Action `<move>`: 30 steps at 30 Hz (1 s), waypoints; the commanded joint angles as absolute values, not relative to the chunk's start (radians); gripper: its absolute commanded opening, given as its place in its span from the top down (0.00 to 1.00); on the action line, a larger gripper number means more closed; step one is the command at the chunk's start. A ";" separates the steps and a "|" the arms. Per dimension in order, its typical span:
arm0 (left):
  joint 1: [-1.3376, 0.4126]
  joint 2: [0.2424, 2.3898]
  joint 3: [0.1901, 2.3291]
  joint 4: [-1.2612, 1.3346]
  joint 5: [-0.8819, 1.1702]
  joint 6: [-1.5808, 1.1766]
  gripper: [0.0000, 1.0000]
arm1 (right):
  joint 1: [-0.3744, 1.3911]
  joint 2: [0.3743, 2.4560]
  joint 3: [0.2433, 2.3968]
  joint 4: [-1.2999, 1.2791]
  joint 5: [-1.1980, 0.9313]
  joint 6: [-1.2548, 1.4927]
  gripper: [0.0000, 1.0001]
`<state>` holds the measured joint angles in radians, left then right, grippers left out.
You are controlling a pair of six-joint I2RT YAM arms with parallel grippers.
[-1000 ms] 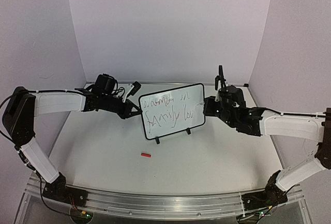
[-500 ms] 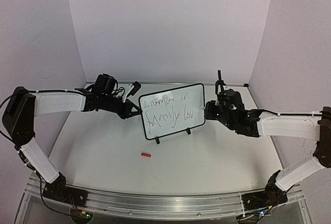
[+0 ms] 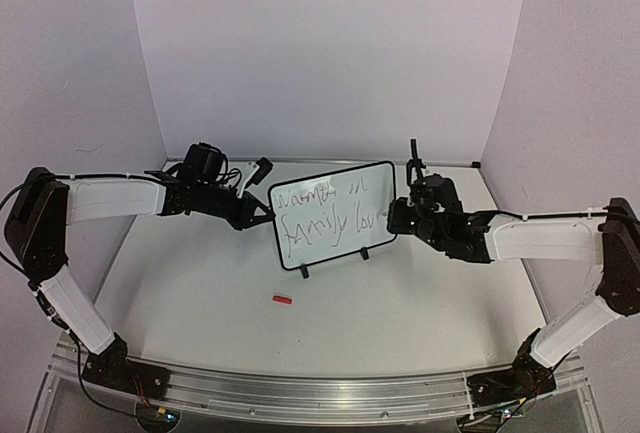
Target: Write a sentence on the whiteboard
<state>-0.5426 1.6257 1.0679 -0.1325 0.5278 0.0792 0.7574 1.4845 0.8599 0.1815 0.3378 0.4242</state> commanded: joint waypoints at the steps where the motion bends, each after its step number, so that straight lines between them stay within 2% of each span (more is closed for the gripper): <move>1: -0.542 1.655 1.091 -0.183 0.461 0.123 1.00 | 0.753 1.515 0.911 0.227 0.333 0.418 1.00; 18: -0.542 1.666 1.093 -0.184 0.460 0.127 1.00 | 0.753 1.534 0.922 0.216 0.448 0.423 1.00; 30: -0.541 1.660 1.092 -0.184 0.460 0.126 1.00 | 0.753 1.496 0.930 0.239 0.411 0.389 1.00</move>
<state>-0.5434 1.6321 1.0740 -0.1318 0.5289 0.0792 0.7574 1.5340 0.8909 0.2012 0.4098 0.4062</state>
